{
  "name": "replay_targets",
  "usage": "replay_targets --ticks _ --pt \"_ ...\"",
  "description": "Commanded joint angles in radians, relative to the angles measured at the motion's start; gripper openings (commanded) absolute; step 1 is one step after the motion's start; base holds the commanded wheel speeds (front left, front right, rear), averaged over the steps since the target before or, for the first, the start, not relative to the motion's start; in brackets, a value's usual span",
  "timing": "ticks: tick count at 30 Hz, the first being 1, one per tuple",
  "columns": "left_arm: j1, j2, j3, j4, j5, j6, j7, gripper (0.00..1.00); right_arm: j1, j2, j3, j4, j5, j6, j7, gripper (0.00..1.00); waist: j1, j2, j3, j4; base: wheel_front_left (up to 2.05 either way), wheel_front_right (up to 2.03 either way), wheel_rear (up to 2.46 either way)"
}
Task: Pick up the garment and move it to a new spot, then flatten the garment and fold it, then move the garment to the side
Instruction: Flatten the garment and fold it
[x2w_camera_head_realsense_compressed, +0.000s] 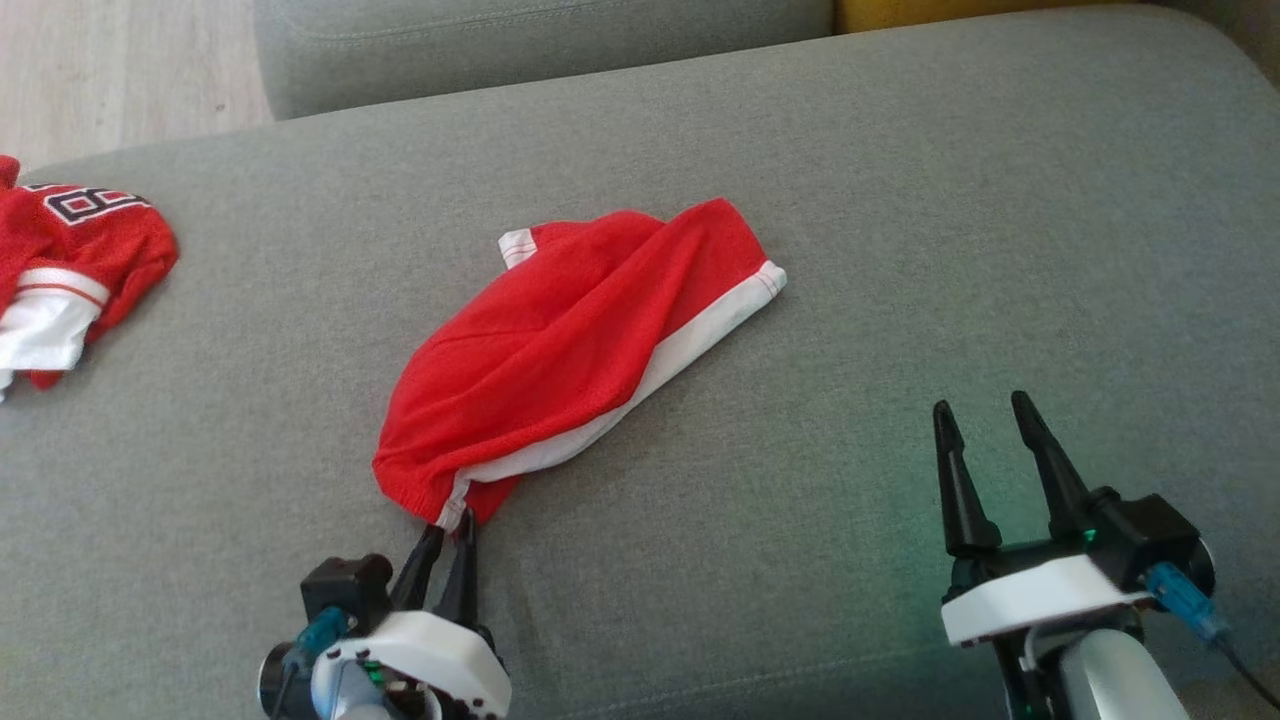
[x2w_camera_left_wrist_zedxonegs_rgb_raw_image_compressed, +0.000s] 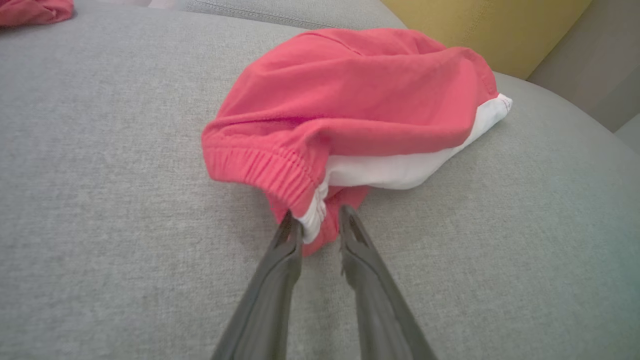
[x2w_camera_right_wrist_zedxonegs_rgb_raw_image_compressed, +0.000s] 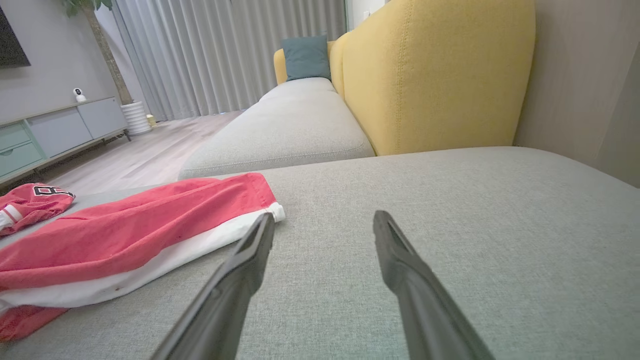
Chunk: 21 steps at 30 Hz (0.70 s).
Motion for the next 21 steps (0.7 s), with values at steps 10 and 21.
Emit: replay_targets --ticks 10,21 --pt "-0.05 -0.004 0.049 -0.05 -0.002 0.001 -0.013 0.24 -0.041 -0.004 0.005 -0.03 0.001 -0.001 -0.011 1.0 0.0 0.0 0.01 -0.008 0.0 0.0 0.0" --pt "-0.042 -0.003 0.079 -0.061 0.018 -0.013 -0.013 0.0 -0.086 -0.004 -0.003 0.039 -0.058 -0.001 -0.01 1.0 0.0 0.0 0.017 0.04 0.0 0.0 0.0"
